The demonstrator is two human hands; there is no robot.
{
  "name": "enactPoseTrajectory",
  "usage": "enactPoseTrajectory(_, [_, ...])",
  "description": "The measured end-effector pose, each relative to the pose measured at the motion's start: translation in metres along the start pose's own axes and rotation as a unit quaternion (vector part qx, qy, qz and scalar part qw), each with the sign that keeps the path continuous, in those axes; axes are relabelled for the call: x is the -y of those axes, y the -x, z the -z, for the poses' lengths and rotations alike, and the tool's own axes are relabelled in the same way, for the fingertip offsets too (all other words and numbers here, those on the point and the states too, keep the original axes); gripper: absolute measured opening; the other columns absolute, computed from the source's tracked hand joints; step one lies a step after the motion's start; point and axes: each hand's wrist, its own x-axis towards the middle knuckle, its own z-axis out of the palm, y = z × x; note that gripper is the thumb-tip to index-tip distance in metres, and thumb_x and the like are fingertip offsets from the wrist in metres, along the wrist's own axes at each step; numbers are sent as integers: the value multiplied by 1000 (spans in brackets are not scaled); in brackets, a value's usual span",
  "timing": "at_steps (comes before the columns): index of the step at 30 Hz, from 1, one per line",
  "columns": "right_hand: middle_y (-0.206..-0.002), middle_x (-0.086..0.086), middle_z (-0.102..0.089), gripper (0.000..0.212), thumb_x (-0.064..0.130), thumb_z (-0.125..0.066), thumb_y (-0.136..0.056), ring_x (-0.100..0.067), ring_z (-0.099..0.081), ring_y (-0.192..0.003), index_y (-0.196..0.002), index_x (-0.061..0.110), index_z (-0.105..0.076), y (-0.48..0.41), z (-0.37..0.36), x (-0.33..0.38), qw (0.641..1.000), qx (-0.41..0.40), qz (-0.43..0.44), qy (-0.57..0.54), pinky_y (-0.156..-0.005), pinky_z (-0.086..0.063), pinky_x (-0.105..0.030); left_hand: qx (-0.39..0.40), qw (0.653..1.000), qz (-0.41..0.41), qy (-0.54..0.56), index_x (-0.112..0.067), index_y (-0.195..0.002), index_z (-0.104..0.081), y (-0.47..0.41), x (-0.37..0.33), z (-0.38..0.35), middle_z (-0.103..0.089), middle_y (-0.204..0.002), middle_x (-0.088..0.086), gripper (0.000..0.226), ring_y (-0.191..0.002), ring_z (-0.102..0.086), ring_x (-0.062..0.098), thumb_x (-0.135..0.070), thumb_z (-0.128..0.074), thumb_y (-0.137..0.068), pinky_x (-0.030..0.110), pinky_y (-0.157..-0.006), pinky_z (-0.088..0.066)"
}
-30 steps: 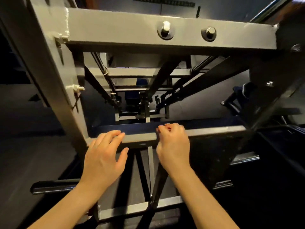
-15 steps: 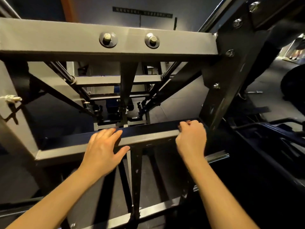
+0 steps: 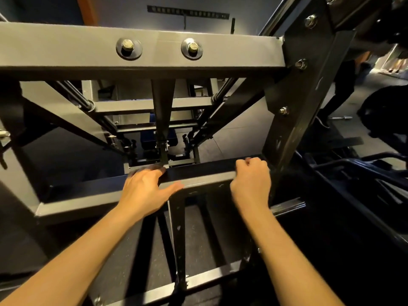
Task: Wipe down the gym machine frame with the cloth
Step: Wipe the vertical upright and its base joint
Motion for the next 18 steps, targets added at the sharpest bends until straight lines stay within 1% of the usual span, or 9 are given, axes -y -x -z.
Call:
enactPoseTrajectory(3, [-126, -5, -56, 39, 23, -69, -92, -22, -50, -117, -131, 22, -62, 31, -7, 39, 982, 43, 149, -111, -95, -48, -31, 5, 1000, 2, -2, -20, -145, -55, 1, 2, 1, -60, -143, 3, 110, -129, -54, 24, -95, -30, -69, 49, -106, -49])
enactPoseTrajectory(5, [-129, -5, -56, 43, 22, -67, -94, -22, -49, -121, -137, 24, -60, 25, -3, 29, 971, 68, 190, -132, -99, -46, -33, 14, 1000, 1, 2, -20, -147, -52, 2, 2, 2, -57, -146, 4, 104, -132, -52, 24, -90, -36, -72, 49, -107, -48])
enactPoseTrajectory(7, [-128, -8, -58, 37, 19, -64, -95, -25, -52, -120, -132, 22, -65, 5, -5, -6, 986, 41, 134, -88, -99, -49, -37, 18, 1000, 2, 12, -20, -149, -51, 2, 4, 3, -59, -143, 4, 97, -126, -57, 22, -85, -46, -76, 46, -104, -51])
enactPoseTrajectory(9, [-124, -11, -60, 29, 20, -63, -96, -29, -56, -114, -124, 19, -68, -15, -3, -43, 999, 12, 30, -11, -93, -50, -39, 20, 1000, 6, 15, -20, -148, -51, 0, 4, 4, -63, -137, 3, 99, -117, -61, 21, -86, -49, -74, 45, -98, -55])
enactPoseTrajectory(10, [-120, -12, -60, 26, 20, -64, -95, -29, -57, -109, -121, 17, -68, -21, -2, -51, 1000, 3, -7, 20, -88, -50, -38, 16, 1000, 7, 13, -20, -148, -52, -1, 5, 3, -64, -136, 3, 99, -117, -61, 21, -86, -51, -73, 45, -98, -55])
enactPoseTrajectory(12, [-108, -12, -60, 21, 18, -66, -92, -28, -56, -98, -112, 12, -68, -18, -3, -34, 998, -20, -17, 49, -79, -48, -34, 7, 1000, 7, 8, -19, -146, -54, -4, 4, 1, -63, -138, 2, 96, -121, -60, 21, -84, -55, -75, 45, -99, -54])
enactPoseTrajectory(13, [-105, -11, -61, 20, 17, -68, -90, -26, -54, -95, -108, 11, -68, -9, -5, -15, 999, -23, 7, 42, -77, -45, -32, 6, 1000, 6, 5, -19, -145, -55, -5, 4, 0, -64, -137, 2, 95, -121, -60, 21, -83, -56, -76, 45, -99, -55])
enactPoseTrajectory(15, [-108, -9, -62, 25, 16, -73, -83, -25, -53, -99, -107, 13, -68, 13, -12, 28, 996, -19, 77, -31, -78, -45, -31, 6, 1000, 4, -5, -19, -143, -57, -6, 4, 0, -65, -133, 1, 95, -117, -61, 20, -85, -52, -75, 43, -96, -56])
enactPoseTrajectory(18, [-115, -6, -61, 38, 20, -77, -81, -22, -54, -107, -117, 19, -66, 33, -19, 53, 975, 15, 194, -110, -84, -49, -30, 8, 1000, -5, -16, -21, -142, -58, -5, 4, 0, -65, -134, 0, 107, -118, -61, 18, -94, -39, -67, 44, -96, -55])
